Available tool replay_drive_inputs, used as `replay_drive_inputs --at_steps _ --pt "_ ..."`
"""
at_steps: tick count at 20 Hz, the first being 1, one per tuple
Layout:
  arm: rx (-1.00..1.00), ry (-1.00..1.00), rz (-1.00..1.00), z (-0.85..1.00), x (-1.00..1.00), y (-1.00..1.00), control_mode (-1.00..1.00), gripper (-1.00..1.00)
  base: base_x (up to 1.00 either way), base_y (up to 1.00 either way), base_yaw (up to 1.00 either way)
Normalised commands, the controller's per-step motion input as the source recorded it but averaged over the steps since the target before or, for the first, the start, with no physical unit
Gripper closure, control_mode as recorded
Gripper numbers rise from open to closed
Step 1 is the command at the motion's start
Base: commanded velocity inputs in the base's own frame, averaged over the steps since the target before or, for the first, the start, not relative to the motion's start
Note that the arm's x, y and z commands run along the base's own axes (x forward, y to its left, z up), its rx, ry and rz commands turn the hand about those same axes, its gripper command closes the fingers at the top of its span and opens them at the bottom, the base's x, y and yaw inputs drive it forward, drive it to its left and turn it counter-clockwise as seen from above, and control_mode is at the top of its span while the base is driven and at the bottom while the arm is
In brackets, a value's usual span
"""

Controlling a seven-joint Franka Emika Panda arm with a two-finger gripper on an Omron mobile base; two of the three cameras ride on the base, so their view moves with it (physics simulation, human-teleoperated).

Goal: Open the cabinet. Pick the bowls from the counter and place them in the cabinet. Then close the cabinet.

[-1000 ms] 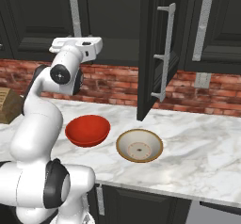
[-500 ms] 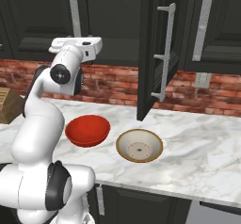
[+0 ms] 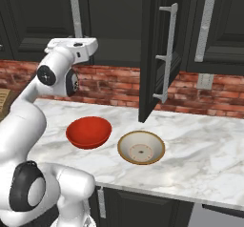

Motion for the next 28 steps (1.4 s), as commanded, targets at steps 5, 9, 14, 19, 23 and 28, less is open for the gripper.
replay_drive_inputs --at_steps 5,9,14,19,23,28 --pt "0.00 0.00 -0.20 -0.27 0.42 0.80 -1.00 1.00 0.00 0.00 0.00" --pt "0.02 0.03 -0.10 -0.32 0.38 0.69 -1.00 1.00 0.00 0.00 0.00" --pt "0.11 0.11 0.03 -0.08 0.00 0.23 -1.00 1.00 0.00 0.00 0.00" --pt "0.02 0.01 0.18 0.03 -0.77 0.69 -1.00 1.00 0.00 0.00 0.00" --pt "-0.09 -0.04 0.18 0.02 -1.00 1.00 -1.00 1.00 0.00 0.00 0.00" --pt "-0.23 -0.05 0.06 0.00 -0.95 1.00 -1.00 1.00 0.00 0.00 0.00"
